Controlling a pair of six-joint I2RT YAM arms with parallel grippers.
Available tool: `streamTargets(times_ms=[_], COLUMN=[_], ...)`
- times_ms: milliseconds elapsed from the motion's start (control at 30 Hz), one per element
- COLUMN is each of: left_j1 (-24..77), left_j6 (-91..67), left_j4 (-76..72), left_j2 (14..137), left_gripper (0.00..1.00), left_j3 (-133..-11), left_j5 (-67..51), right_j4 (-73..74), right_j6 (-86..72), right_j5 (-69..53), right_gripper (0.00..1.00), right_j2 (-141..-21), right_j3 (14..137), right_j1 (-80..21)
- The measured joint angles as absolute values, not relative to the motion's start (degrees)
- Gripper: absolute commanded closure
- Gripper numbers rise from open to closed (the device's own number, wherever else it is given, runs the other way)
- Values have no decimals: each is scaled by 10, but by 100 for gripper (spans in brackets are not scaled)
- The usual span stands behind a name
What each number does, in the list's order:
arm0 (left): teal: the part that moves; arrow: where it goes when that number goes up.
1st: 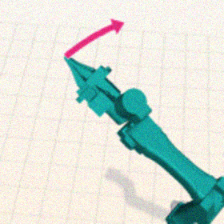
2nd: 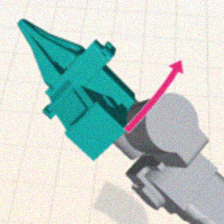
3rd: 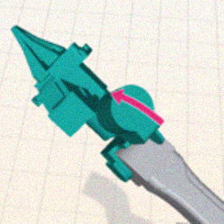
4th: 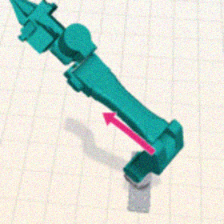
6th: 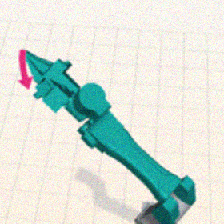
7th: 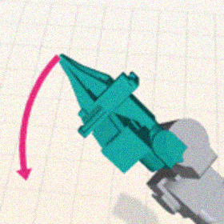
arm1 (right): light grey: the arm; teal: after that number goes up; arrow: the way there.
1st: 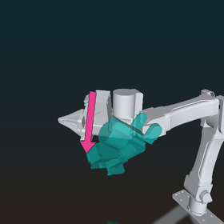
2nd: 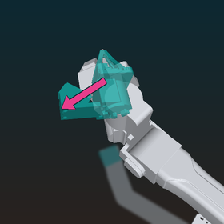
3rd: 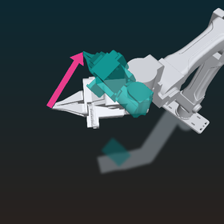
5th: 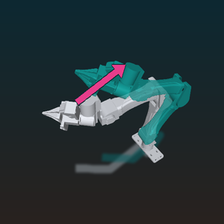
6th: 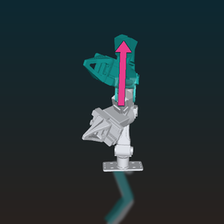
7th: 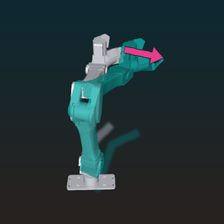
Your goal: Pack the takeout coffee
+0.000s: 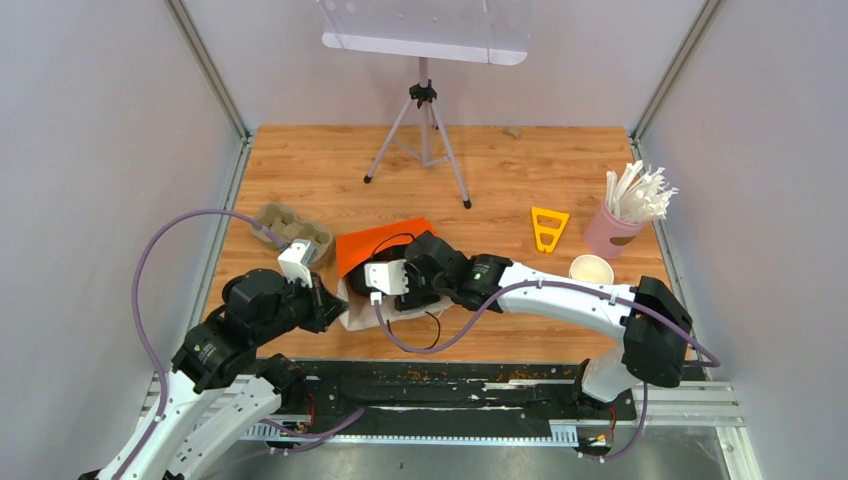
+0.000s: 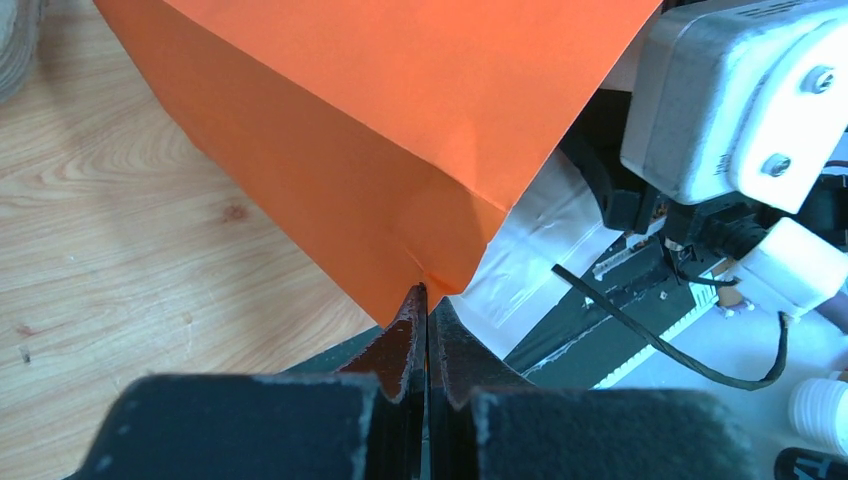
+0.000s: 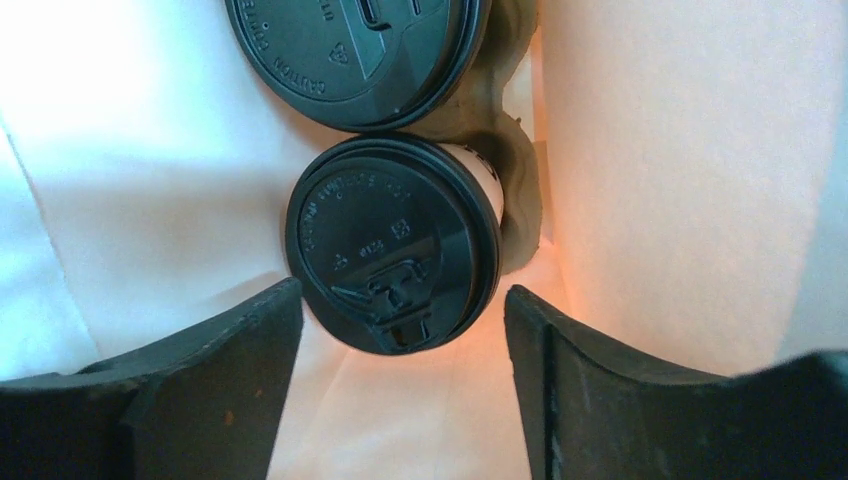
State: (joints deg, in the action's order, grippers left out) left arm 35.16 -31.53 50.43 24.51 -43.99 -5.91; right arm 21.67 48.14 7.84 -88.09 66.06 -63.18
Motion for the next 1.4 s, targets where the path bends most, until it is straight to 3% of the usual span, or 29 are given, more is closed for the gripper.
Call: streamTargets(times_ms=[333,467,667,1400], left_j1=[352,352,352,352], left_j6=[-319,-319,-321,-321], left_j4=[503,503,503,503], left_j2=[245,245,245,245], left_gripper=[100,100,100,100], left_j3=[-440,-440,-440,-440], left_j5=[-59,-59,-59,-59], right_j4=[237,236,212,87], right_j6=[466,463,463,466], right_j5=[58,50,51,107], right_gripper=[67,75,82,87], right_j2=[-860,-860,-865,-890], right_j3=[661,661,661,607], right_j1=[-632,-632,-631,-631])
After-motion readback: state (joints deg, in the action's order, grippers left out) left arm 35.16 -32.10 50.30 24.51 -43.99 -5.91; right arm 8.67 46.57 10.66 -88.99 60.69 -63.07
